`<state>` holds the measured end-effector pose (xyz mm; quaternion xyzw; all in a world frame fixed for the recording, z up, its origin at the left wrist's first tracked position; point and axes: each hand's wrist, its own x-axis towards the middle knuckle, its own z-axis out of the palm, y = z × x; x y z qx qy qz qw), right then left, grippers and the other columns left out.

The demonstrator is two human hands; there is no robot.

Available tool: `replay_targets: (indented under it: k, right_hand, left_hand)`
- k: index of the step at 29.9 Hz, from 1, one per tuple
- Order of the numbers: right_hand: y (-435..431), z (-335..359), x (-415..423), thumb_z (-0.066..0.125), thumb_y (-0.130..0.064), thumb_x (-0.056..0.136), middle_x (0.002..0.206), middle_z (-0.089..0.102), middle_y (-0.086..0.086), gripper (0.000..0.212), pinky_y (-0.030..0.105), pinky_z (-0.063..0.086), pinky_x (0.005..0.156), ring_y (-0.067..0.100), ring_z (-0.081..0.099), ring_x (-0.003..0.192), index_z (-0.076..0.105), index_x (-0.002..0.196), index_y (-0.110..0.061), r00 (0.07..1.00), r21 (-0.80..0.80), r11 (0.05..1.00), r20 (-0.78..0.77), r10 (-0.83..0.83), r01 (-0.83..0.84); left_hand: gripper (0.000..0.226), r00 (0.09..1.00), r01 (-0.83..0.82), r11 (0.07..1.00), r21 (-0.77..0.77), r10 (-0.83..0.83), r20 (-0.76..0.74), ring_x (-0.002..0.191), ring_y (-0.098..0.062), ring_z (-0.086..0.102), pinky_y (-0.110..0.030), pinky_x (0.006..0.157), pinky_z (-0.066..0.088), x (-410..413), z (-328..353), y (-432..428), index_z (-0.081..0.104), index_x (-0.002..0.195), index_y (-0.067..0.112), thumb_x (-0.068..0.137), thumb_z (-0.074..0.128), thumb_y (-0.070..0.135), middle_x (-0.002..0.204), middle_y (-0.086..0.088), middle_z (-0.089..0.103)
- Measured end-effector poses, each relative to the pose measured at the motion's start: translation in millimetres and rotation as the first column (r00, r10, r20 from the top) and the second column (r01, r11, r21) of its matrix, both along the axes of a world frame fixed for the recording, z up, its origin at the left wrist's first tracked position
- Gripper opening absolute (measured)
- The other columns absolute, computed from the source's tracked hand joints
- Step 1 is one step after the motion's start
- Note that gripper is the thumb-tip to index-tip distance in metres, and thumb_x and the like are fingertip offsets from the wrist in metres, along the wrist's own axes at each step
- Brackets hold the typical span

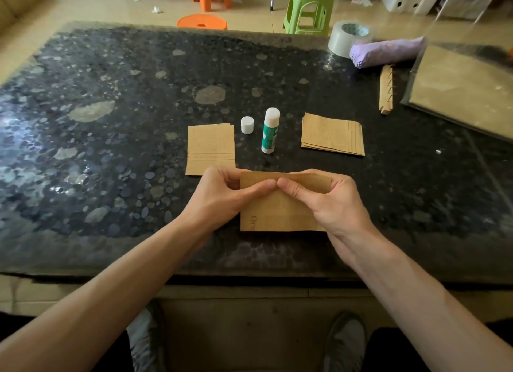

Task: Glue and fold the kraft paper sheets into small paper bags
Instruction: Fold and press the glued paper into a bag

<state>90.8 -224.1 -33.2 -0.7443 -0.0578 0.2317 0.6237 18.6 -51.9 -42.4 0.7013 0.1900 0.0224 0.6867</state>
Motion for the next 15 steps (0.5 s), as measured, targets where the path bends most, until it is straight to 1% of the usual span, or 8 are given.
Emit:
replay_targets:
  k: [2,3,6,8,11,12,13,15]
  right_hand:
    - [0,-1,1,0.086,-0.043,0.075,0.092,0.079,-0.011,0.022,0.035,0.054,0.089,0.005,0.07,0.096,0.083,0.09,-0.026,1.0,-0.018,1.0,-0.005,-0.024,0.024]
    - [0,-2,1,0.087,-0.043,0.074,0.091,0.079,-0.011,0.024,0.034,0.054,0.086,0.005,0.071,0.095,0.083,0.09,-0.026,0.999,-0.016,0.999,-0.017,-0.034,0.033]
    - [-2,-3,4,0.086,-0.043,0.075,0.09,0.079,-0.014,0.023,0.033,0.053,0.083,0.007,0.071,0.094,0.082,0.091,-0.027,0.999,-0.027,0.999,-0.023,-0.046,0.046]
    - [-4,-2,7,0.085,-0.044,0.075,0.089,0.078,-0.016,0.023,0.032,0.051,0.083,0.006,0.068,0.097,0.082,0.09,-0.027,0.999,-0.054,0.997,-0.009,-0.048,0.047]
    - [-6,-2,11,0.086,-0.041,0.074,0.086,0.078,-0.017,0.022,0.028,0.05,0.078,-0.001,0.071,0.086,0.081,0.089,-0.025,0.997,-0.045,0.998,-0.045,-0.056,0.054]
    - [-7,-2,12,0.086,-0.04,0.075,0.085,0.078,-0.016,0.02,0.028,0.051,0.079,-0.005,0.07,0.083,0.081,0.088,-0.025,0.997,-0.041,0.998,-0.047,-0.058,0.056]
    - [-8,-3,13,0.086,-0.039,0.076,0.084,0.078,-0.015,0.018,0.028,0.051,0.081,-0.005,0.07,0.084,0.081,0.086,-0.025,0.998,-0.043,0.997,-0.037,-0.06,0.058]
    - [-10,-4,16,0.085,-0.039,0.076,0.085,0.079,-0.014,0.017,0.03,0.052,0.088,0.002,0.071,0.09,0.082,0.084,-0.025,0.997,-0.055,0.996,-0.016,-0.073,0.072]
  left_hand:
    - [0.023,1.0,-0.003,1.0,-0.016,0.003,-0.002,0.096,-0.017,0.076,-0.033,0.083,0.062,0,-1,0,0.079,0.104,0.009,0.088,0.076,0.026,0.099,-0.004,0.079]
    - [0.023,1.0,-0.011,1.0,0.002,0.011,0.002,0.096,-0.018,0.076,-0.034,0.084,0.062,0,-1,1,0.079,0.103,0.009,0.088,0.076,0.026,0.1,-0.004,0.079]
    - [0.022,0.999,-0.032,0.999,0.044,0.031,0.005,0.094,-0.016,0.076,-0.032,0.082,0.062,0,-2,3,0.079,0.102,0.009,0.089,0.075,0.026,0.098,-0.002,0.079]
    - [0.021,1.0,-0.017,0.999,0.028,0.017,-0.013,0.095,-0.015,0.076,-0.031,0.082,0.062,1,-1,5,0.078,0.105,0.01,0.091,0.073,0.024,0.099,-0.002,0.079]
    - [0.019,0.999,0.001,1.0,-0.003,-0.001,-0.043,0.096,-0.015,0.076,-0.03,0.083,0.062,2,-1,7,0.076,0.108,0.012,0.093,0.069,0.022,0.1,-0.002,0.079]
    - [0.019,0.999,0.0,1.0,-0.002,0.0,-0.044,0.096,-0.015,0.076,-0.03,0.083,0.062,2,-1,7,0.076,0.108,0.012,0.093,0.069,0.021,0.1,-0.002,0.079]
    - [0.019,0.999,-0.002,1.0,0.002,0.002,-0.044,0.096,-0.015,0.076,-0.03,0.083,0.062,2,-1,8,0.076,0.108,0.012,0.094,0.068,0.021,0.1,-0.002,0.079]
    - [0.021,0.999,-0.003,1.0,-0.002,0.003,-0.047,0.097,-0.014,0.075,-0.029,0.082,0.062,2,-1,9,0.075,0.111,0.011,0.095,0.067,0.021,0.101,-0.002,0.079]
